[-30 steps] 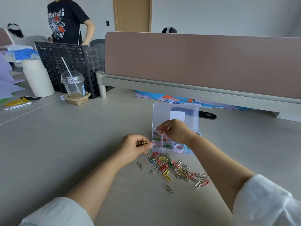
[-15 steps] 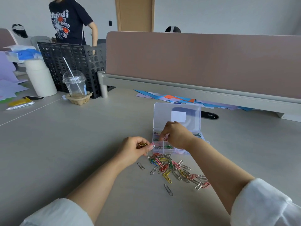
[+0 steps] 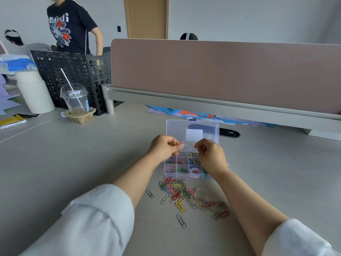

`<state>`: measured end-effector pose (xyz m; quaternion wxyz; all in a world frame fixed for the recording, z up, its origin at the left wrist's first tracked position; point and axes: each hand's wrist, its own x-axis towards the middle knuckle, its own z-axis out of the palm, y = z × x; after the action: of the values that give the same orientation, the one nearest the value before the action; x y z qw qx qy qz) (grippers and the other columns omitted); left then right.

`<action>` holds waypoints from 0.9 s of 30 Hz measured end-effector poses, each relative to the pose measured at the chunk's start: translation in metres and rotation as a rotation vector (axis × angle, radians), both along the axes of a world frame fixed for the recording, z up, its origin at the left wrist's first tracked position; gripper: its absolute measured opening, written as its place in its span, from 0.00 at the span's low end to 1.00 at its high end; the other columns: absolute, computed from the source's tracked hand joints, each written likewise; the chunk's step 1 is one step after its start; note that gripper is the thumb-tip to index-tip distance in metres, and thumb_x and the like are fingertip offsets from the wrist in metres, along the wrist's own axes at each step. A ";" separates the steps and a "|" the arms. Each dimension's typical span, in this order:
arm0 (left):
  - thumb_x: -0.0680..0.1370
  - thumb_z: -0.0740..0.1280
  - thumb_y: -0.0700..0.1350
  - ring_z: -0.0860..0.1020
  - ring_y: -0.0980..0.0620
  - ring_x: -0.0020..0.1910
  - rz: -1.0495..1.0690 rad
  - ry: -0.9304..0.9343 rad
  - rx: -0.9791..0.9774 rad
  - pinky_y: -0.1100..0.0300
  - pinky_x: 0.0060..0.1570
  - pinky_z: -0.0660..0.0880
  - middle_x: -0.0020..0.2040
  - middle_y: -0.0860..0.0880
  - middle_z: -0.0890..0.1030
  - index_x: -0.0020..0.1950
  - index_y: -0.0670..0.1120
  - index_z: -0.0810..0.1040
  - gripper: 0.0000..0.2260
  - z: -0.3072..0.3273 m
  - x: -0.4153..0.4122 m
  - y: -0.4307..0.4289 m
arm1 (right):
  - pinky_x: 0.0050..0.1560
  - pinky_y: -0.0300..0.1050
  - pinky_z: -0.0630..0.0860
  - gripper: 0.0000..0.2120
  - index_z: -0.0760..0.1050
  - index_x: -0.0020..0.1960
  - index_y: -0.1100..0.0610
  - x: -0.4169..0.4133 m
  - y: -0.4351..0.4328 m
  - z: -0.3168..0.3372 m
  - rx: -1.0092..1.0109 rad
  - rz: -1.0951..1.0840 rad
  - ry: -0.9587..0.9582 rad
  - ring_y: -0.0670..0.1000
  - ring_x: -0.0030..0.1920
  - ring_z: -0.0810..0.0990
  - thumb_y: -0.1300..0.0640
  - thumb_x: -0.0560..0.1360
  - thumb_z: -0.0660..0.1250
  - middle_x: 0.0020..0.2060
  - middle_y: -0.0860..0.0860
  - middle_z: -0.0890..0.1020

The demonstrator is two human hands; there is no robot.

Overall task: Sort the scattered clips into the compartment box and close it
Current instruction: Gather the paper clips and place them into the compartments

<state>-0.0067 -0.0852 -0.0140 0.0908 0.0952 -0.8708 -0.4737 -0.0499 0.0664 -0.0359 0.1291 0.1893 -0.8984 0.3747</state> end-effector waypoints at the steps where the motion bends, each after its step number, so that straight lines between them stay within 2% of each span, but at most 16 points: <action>1: 0.73 0.69 0.48 0.77 0.54 0.33 0.010 -0.012 -0.026 0.58 0.44 0.75 0.33 0.50 0.79 0.44 0.43 0.80 0.08 -0.002 -0.005 0.001 | 0.47 0.49 0.76 0.12 0.79 0.49 0.63 0.000 0.001 -0.002 -0.020 -0.004 0.012 0.60 0.49 0.79 0.69 0.73 0.58 0.48 0.60 0.83; 4: 0.74 0.69 0.48 0.77 0.52 0.34 0.038 -0.032 -0.110 0.59 0.42 0.73 0.36 0.47 0.80 0.45 0.42 0.80 0.09 -0.004 -0.016 0.004 | 0.47 0.50 0.77 0.11 0.79 0.49 0.62 0.000 0.002 -0.004 -0.045 0.002 0.036 0.60 0.48 0.79 0.69 0.74 0.59 0.47 0.59 0.83; 10: 0.74 0.68 0.47 0.77 0.50 0.37 0.078 0.010 -0.252 0.61 0.42 0.72 0.36 0.48 0.80 0.46 0.42 0.81 0.09 -0.005 -0.020 0.011 | 0.46 0.50 0.76 0.11 0.79 0.49 0.62 -0.003 0.003 -0.006 -0.056 0.016 0.019 0.59 0.47 0.78 0.68 0.74 0.58 0.46 0.59 0.83; 16: 0.75 0.68 0.42 0.80 0.47 0.43 -0.058 -0.121 -0.479 0.58 0.47 0.75 0.47 0.44 0.84 0.48 0.42 0.83 0.06 0.010 -0.021 0.004 | 0.46 0.50 0.76 0.11 0.78 0.50 0.61 -0.003 0.004 -0.006 -0.065 0.025 -0.008 0.58 0.47 0.78 0.68 0.74 0.58 0.47 0.58 0.83; 21: 0.75 0.67 0.44 0.79 0.45 0.49 -0.198 -0.232 -0.612 0.56 0.49 0.74 0.50 0.43 0.84 0.50 0.42 0.82 0.08 0.015 -0.021 0.005 | 0.47 0.50 0.77 0.12 0.78 0.50 0.61 -0.002 0.005 -0.005 -0.057 0.029 -0.011 0.57 0.47 0.79 0.68 0.74 0.58 0.47 0.58 0.83; 27: 0.74 0.68 0.43 0.78 0.45 0.51 -0.214 -0.192 -0.636 0.53 0.52 0.75 0.53 0.44 0.82 0.52 0.43 0.80 0.08 0.020 -0.022 0.007 | 0.49 0.52 0.79 0.12 0.78 0.50 0.60 -0.001 0.005 -0.006 -0.044 0.024 -0.017 0.57 0.47 0.79 0.67 0.74 0.58 0.48 0.57 0.83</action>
<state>-0.0291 -0.0780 0.0062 -0.0167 0.0142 -0.9845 -0.1741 -0.0507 0.0710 -0.0414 0.1209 0.1940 -0.8886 0.3976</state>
